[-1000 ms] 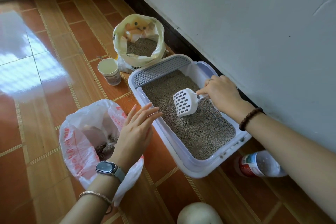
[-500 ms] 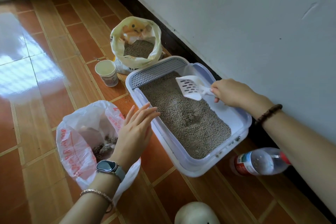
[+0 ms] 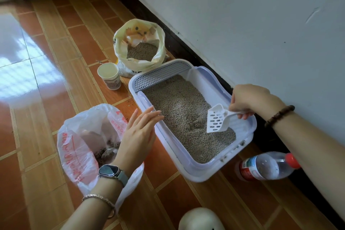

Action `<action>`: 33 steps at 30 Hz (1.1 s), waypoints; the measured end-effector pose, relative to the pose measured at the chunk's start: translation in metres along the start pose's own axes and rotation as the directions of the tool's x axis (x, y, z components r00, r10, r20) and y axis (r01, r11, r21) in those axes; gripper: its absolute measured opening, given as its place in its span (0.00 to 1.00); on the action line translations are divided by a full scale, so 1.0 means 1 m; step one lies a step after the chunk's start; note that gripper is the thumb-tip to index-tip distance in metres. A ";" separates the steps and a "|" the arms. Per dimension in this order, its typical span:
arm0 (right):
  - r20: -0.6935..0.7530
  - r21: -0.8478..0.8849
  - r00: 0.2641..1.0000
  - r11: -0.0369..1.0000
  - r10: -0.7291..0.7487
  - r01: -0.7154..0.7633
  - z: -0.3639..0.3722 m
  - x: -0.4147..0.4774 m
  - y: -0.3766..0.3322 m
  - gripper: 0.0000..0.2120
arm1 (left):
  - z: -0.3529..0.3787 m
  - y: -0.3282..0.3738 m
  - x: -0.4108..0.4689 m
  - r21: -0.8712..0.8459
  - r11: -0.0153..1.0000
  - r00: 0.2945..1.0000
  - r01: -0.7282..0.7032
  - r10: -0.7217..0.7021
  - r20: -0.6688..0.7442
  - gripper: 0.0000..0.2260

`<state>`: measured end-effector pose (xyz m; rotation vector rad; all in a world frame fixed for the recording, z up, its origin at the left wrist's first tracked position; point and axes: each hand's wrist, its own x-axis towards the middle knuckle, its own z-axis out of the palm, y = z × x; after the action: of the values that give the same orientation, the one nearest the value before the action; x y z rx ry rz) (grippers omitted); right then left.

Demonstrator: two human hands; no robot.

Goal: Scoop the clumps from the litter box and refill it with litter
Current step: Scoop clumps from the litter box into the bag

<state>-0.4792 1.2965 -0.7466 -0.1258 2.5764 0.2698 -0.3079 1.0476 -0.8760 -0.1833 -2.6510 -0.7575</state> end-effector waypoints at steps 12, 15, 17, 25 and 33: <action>0.216 0.402 0.976 0.913 -0.012 -0.077 0.035 0.016 -0.016 0.13 | 0.000 0.000 0.000 -0.027 1.000 1.000 0.002 -0.002 0.000 0.18; 0.127 0.499 0.992 0.865 -0.019 -0.047 0.044 0.018 -0.016 0.13 | 0.002 0.000 0.001 -0.027 1.000 1.000 0.005 -0.005 -0.003 0.18; 0.102 0.552 0.995 0.833 -0.022 -0.038 0.049 0.018 -0.016 0.13 | 0.003 0.000 0.002 -0.031 0.999 1.000 0.008 -0.008 -0.002 0.18; 0.014 0.541 0.990 0.833 -0.143 0.112 0.070 0.016 -0.012 0.11 | 0.003 0.001 0.002 -0.038 0.999 1.000 0.008 -0.009 -0.008 0.19; -0.308 0.340 0.938 0.903 -0.157 0.263 0.090 0.032 -0.042 0.06 | 0.001 0.001 0.001 -0.016 1.000 1.000 0.017 -0.017 -0.002 0.20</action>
<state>-0.4544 1.2737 -0.8458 -0.3195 2.8018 -0.3519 -0.3091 1.0491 -0.8761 -0.1640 -2.6485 -0.7835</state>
